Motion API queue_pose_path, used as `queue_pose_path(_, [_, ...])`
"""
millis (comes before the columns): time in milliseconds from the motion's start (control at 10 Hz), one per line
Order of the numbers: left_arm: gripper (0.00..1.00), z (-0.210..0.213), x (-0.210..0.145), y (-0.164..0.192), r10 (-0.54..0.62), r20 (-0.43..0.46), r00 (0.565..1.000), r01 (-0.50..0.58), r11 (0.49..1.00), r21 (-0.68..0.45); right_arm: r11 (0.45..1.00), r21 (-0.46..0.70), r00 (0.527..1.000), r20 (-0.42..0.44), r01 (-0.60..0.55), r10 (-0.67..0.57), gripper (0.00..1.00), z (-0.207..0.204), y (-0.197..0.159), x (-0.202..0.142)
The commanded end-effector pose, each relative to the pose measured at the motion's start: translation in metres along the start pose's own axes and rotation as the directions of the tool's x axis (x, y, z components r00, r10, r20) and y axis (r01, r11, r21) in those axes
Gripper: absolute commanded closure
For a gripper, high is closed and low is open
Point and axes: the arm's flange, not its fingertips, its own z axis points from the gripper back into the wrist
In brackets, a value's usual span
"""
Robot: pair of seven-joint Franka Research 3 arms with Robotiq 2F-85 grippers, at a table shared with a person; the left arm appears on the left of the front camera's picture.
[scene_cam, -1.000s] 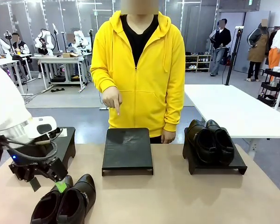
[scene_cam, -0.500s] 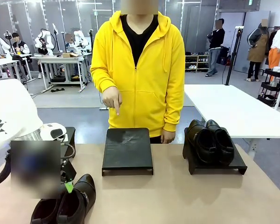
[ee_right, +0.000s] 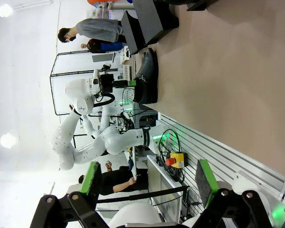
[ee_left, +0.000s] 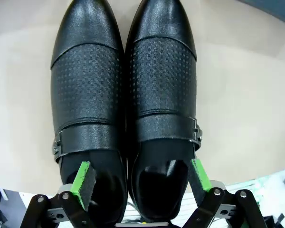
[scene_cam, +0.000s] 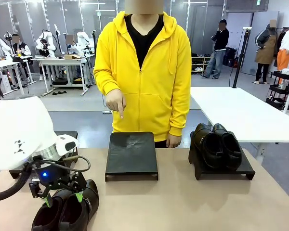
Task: Place the shoes on the stand as instructed by the person.
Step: Pick up another pair of Shoes and place it on the Shoes Stand indicated by the person.
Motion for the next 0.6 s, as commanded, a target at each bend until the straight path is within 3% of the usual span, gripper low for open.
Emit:
queue_pose_path(0, [0.00, -0.029, -0.030, 0.015, 0.042, 0.026, 0.999, -0.043, 0.998, 0.041, 1.000, -0.015, 1.000, 0.004, -0.006, 0.007, 0.00, -0.002, 0.000, -0.004])
queue_pose_path(500, [0.00, -0.054, -0.041, 0.016, 0.047, 0.006, 0.999, -0.048, 0.995, 0.086, 1.000, -0.015, 1.000, 0.004, -0.006, 0.007, 0.00, -0.002, 0.000, -0.004])
